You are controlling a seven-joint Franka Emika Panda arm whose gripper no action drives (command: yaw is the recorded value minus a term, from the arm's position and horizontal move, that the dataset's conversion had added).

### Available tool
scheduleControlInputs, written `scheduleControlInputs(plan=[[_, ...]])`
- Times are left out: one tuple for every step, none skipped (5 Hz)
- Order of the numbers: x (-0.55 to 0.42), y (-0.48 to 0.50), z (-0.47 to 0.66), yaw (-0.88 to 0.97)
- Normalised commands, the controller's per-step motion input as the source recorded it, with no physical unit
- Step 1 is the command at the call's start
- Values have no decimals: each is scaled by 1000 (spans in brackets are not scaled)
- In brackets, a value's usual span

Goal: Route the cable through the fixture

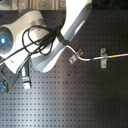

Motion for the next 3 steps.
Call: scheduleControlInputs(plan=[[-98, 84, 117, 274], [-197, 198, 151, 817], [-122, 182, 107, 757]])
